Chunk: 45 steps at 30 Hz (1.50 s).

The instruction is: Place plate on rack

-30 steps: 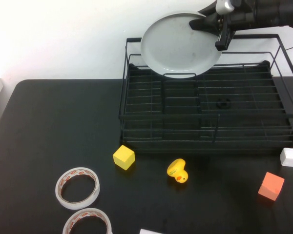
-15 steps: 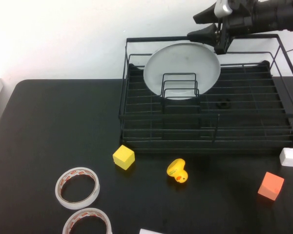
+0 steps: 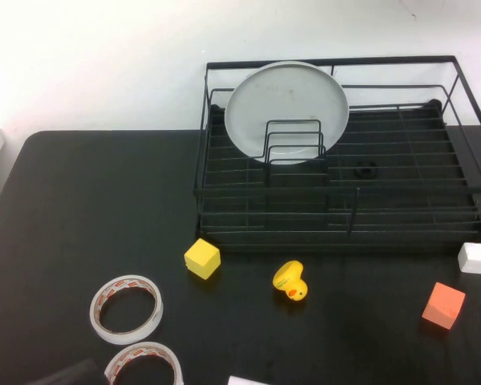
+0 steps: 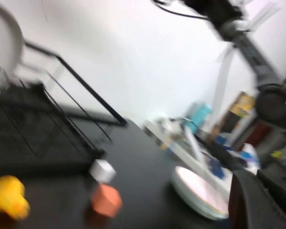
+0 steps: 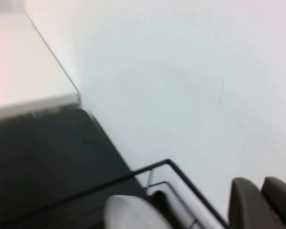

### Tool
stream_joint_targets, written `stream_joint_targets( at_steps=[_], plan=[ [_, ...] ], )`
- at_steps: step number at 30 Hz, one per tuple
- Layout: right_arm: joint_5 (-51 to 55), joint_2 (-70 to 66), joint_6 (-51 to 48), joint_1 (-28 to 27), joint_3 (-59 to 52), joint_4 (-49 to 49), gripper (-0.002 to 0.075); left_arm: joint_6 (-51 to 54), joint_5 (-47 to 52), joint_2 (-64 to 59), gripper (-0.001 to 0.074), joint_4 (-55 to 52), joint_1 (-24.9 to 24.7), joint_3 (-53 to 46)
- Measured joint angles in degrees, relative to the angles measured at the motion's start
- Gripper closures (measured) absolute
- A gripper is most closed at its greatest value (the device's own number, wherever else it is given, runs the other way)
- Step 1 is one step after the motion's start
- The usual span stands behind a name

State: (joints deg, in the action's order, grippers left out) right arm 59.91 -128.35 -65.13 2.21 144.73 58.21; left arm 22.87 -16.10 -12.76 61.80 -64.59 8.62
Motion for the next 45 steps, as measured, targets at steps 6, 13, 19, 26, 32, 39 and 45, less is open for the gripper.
stream_joint_targets(
  at_steps=[6, 13, 19, 26, 32, 39, 45],
  plan=[
    [10.6, 9.1, 11.1, -2.1, 0.2, -3.7, 0.0711, 16.0, -7.5, 0.0, 0.0736, 4.7, 0.0, 0.0],
    [10.6, 18.8, 16.0, 0.0, 0.2, -10.7, 0.0713, 25.1, -30.8, 0.0, 0.0736, 19.9, 0.0, 0.0],
    [10.6, 26.9, 17.7, 4.5, 0.3, -13.8, 0.0713, 26.8, -34.9, 0.0, 0.0736, 22.3, 0.0, 0.0],
    [10.6, 34.5, 21.4, 10.1, 0.5, -21.2, 0.0713, 32.8, -22.7, 0.0, 0.0736, 23.1, 0.0, 0.0],
    [10.6, 40.8, 25.3, 14.9, -0.9, -29.8, 0.0713, 34.2, -20.7, 0.0, 0.0736, 23.5, 0.0, 0.0],
    [10.4, 53.1, 26.9, 16.4, -16.4, -35.1, 0.0713, 34.3, -20.6, 0.0, 0.0736, 23.6, 0.0, 0.0],
    [-0.1, 69.4, 27.1, 16.4, -40.6, -35.1, 0.0713, 34.7, -20.6, 0.0, 0.0736, 24.7, 0.0, 0.0]
  ],
)
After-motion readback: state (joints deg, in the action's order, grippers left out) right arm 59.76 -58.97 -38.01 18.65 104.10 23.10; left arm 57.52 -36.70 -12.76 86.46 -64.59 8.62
